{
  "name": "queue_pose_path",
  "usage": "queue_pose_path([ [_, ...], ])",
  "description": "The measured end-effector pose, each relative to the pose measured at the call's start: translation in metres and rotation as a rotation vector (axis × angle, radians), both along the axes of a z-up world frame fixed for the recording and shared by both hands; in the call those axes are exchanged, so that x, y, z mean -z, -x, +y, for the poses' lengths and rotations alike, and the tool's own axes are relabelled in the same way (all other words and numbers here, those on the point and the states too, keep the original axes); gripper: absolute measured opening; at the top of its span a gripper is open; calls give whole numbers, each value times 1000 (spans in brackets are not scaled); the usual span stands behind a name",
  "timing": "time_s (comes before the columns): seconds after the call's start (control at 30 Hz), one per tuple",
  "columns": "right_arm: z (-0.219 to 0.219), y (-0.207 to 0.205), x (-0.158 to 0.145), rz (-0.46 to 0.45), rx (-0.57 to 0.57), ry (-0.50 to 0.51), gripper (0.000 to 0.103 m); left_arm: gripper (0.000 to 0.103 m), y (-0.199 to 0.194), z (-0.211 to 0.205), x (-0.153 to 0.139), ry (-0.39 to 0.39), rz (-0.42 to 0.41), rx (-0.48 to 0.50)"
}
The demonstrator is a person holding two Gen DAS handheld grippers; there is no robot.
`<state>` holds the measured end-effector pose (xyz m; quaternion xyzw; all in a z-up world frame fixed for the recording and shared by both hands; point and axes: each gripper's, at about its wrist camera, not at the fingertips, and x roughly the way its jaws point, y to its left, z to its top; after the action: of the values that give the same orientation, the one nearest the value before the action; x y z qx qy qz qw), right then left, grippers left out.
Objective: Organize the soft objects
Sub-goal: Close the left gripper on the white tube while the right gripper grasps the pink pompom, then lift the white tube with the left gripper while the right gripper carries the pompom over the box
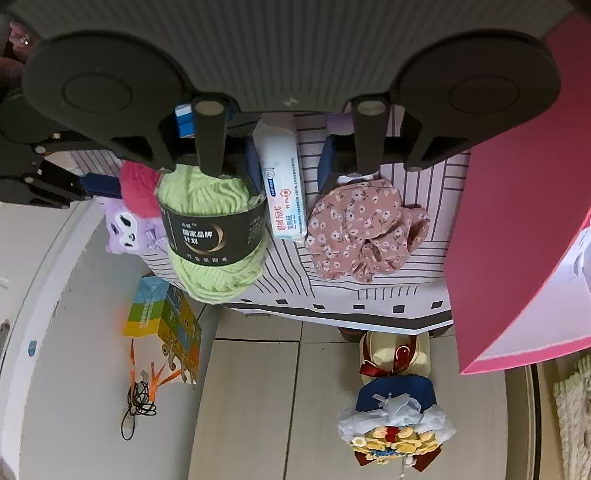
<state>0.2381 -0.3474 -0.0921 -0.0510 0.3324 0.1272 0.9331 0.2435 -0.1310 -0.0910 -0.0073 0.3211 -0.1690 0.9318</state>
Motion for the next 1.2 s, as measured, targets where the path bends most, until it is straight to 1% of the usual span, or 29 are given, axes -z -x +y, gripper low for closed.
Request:
queue_pose_path([
  [0.03, 0, -1, 1, -4, 8, -1, 60, 37, 0, -2, 1, -11, 6, 10],
  [0.1, -1, -2, 3, -13, 16, -9, 60, 37, -2, -5, 7, -42, 35, 19],
  [0.17, -1, -2, 3, -16, 17, -15, 59, 36, -5, -6, 13, -47, 66, 23],
  [0.2, -1, -1, 2, -21, 16, -15, 51, 36, -6, -5, 16, -38, 79, 20],
  [0.23, -1, 1, 2, -27, 17, -12, 49, 34, -6, -5, 17, -34, 69, 14],
  [0.27, -1, 3, 2, -35, 16, -6, 46, 27, -5, -6, 17, -35, 63, 12],
  [0.3, -1, 4, 1, -41, 18, -4, 45, 22, -5, -6, 16, -25, 65, 17],
  [0.37, -2, 7, 0, -45, 17, -4, 43, 20, -3, -5, 15, -9, 67, 22],
  [0.5, -1, 15, -3, -57, 26, 6, 42, 19, 5, -4, 10, -26, 15, 11],
  [0.6, -2, 22, -8, -65, 36, 1, 42, 19, 14, -1, 3, -24, -24, 5],
  [0.9, 0, 49, -24, -103, 55, 3, 42, 18, 41, 15, -4, 9, -51, -17],
  [1.07, 3, 64, -37, -150, 83, 34, 41, 18, 57, 24, -10, 28, -75, -20],
  [1.2, 4, 75, -49, -185, 100, 40, 41, 18, 68, 31, -16, 52, -82, -13],
])
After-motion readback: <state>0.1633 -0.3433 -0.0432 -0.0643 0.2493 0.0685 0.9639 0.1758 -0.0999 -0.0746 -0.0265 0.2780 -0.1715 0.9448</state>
